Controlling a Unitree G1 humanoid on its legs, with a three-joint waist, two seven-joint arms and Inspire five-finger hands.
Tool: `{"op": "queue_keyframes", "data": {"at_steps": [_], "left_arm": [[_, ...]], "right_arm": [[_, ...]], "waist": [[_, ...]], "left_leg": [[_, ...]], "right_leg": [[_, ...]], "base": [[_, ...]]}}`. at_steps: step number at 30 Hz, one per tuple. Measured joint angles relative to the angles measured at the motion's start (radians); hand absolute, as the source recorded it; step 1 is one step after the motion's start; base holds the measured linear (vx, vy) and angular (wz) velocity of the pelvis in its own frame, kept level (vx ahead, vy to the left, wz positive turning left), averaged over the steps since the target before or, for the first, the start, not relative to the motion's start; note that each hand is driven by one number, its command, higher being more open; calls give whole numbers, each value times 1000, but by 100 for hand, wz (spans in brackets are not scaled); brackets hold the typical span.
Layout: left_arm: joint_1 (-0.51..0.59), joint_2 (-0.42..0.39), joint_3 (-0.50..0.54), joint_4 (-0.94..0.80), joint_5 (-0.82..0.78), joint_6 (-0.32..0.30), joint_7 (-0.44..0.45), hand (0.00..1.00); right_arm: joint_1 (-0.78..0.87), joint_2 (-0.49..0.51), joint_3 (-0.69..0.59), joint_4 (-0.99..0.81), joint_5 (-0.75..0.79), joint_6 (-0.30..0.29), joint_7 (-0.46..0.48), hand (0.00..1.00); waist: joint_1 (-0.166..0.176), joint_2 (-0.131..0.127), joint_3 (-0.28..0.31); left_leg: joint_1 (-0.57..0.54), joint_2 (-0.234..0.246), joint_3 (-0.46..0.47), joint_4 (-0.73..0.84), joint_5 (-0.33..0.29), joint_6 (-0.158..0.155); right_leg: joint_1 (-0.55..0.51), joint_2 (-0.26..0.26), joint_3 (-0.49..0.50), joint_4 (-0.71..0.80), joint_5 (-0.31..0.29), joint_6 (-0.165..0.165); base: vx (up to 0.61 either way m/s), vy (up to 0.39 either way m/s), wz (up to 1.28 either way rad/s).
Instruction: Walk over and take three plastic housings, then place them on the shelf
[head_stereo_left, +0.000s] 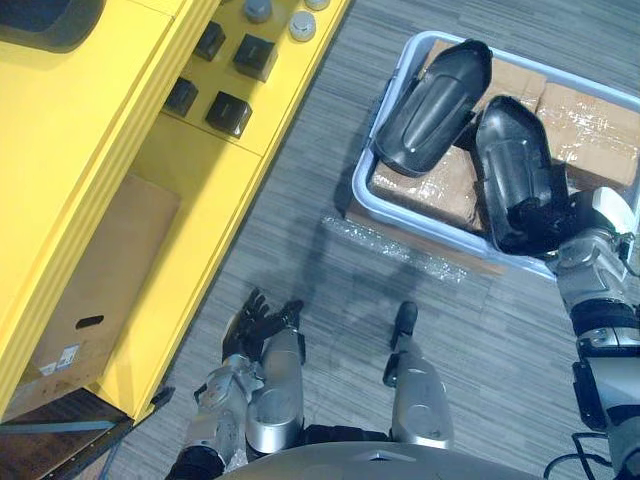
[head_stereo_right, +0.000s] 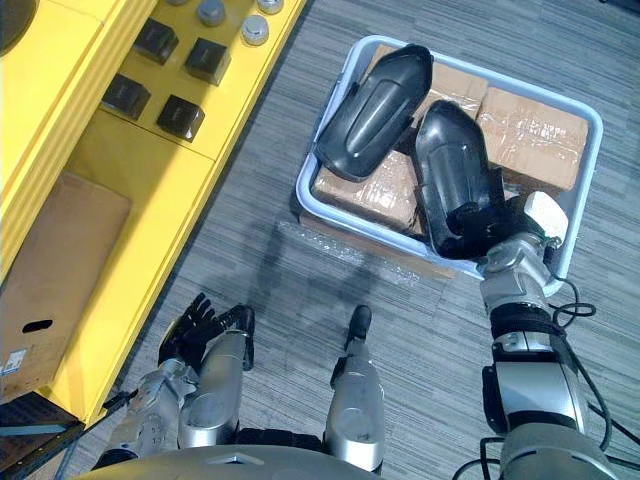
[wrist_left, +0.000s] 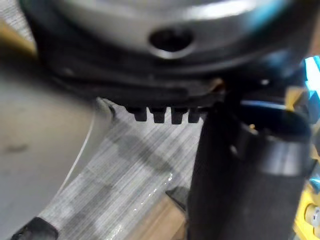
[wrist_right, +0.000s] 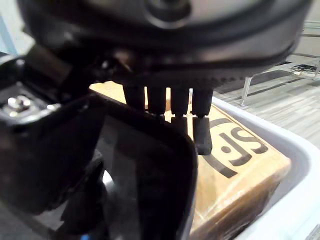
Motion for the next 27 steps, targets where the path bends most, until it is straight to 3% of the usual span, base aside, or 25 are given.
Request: {"op": "queue_keyframes", "data": {"at_steps": [8, 13, 18, 22, 27], "left_arm": [[0, -1, -2, -9, -5, 2, 8, 100], [1, 0, 0, -16, -5, 14, 11, 100], [28, 0, 7, -87, -34, 27, 12, 100], [76, 1, 21, -252, -33, 27, 24, 100], [89, 13, 59, -387, -25, 27, 61, 100]], "right_arm": [[0, 35, -25, 8, 47, 25, -85, 0], [29, 54, -27, -9, 50, -5, -153, 0], [168, 117, -69, -164, 58, -13, -201, 0], [297, 177, -118, -331, 71, -15, -231, 0], [429, 274, -156, -498, 82, -8, -256, 0]], "waist": [[4, 3, 1], [4, 3, 1], [2, 1, 1], [-1, -4, 0], [-29, -48, -61]], "left_leg": [[1, -4, -10, -17, 19, -3], [12, -4, -9, -29, 27, -1], [56, -3, 3, -54, 29, -1], [109, 1, 27, -85, 34, -2], [162, 5, 46, -135, 40, -8]], "right_leg": [[4, -2, -14, -2, 4, -5], [11, -2, -15, -1, 4, -5], [37, -2, -7, -2, 2, -8], [63, 0, 11, -4, 0, -10], [99, 6, 16, -37, -1, -11]], "base": [[-11, 0, 5], [0, 0, 0], [23, 6, -6], [22, 4, -12], [37, -4, -9]]}}
